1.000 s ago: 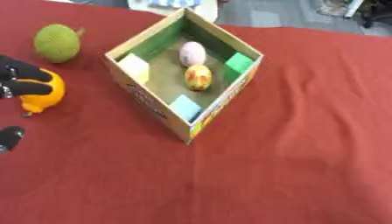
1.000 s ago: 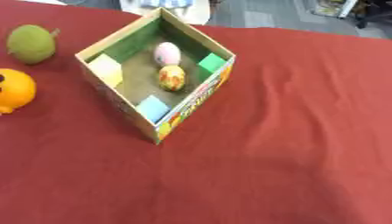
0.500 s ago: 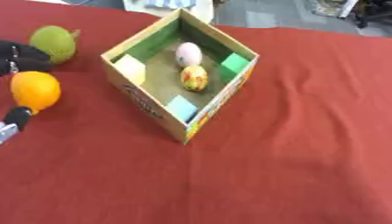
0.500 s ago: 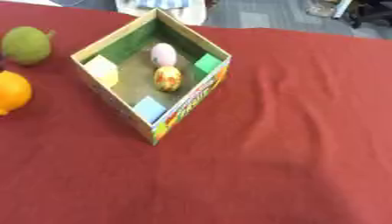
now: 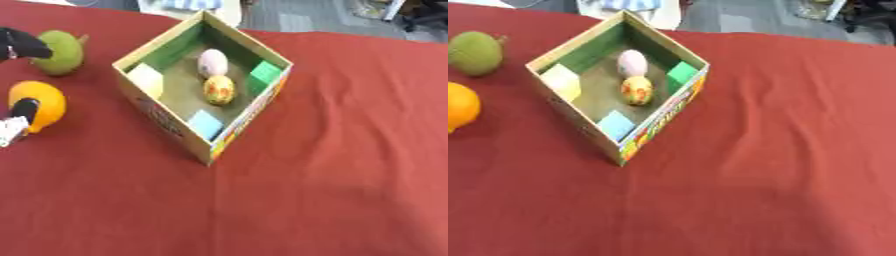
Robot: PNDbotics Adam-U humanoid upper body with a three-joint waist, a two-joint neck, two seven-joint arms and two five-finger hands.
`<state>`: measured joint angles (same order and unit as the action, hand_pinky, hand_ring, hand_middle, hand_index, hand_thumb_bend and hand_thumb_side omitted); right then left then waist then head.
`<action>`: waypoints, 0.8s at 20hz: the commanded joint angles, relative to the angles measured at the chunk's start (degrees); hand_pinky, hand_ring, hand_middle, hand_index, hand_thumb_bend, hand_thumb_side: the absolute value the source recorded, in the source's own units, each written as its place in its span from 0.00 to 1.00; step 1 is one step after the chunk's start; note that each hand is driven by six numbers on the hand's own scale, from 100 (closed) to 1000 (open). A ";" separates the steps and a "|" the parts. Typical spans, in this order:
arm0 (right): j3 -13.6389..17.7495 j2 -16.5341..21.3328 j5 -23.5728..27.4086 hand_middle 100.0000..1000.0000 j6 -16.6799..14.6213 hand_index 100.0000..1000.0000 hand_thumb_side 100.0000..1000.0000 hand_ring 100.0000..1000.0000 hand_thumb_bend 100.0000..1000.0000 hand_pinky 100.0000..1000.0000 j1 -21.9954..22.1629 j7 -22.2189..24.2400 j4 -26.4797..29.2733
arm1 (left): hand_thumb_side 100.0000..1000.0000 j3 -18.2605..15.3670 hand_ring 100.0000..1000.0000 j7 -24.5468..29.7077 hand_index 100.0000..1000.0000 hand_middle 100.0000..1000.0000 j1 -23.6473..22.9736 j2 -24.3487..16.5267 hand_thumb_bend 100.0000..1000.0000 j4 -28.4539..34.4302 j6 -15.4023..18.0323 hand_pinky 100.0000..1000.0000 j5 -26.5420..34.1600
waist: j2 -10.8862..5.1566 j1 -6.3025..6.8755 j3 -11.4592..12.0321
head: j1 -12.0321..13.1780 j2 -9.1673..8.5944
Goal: Pick up objects on the table and place them in the box.
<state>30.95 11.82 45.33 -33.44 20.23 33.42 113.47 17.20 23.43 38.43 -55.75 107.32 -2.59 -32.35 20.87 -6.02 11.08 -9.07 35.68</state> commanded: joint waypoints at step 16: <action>-0.02 0.68 -2.44 0.66 -18.34 0.75 0.48 0.00 0.00 1.00 -0.94 16.60 1.12 | 0.34 -0.41 0.93 1.39 0.93 0.85 1.91 1.67 0.07 -11.20 1.12 0.92 -10.09 | 0.34 0.38 -1.67 | 1.21 -2.01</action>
<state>30.65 11.38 43.36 -34.20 19.14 32.65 113.47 17.73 24.67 39.43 -53.14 96.38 -1.47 -41.88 21.27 -6.02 9.37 -8.06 34.59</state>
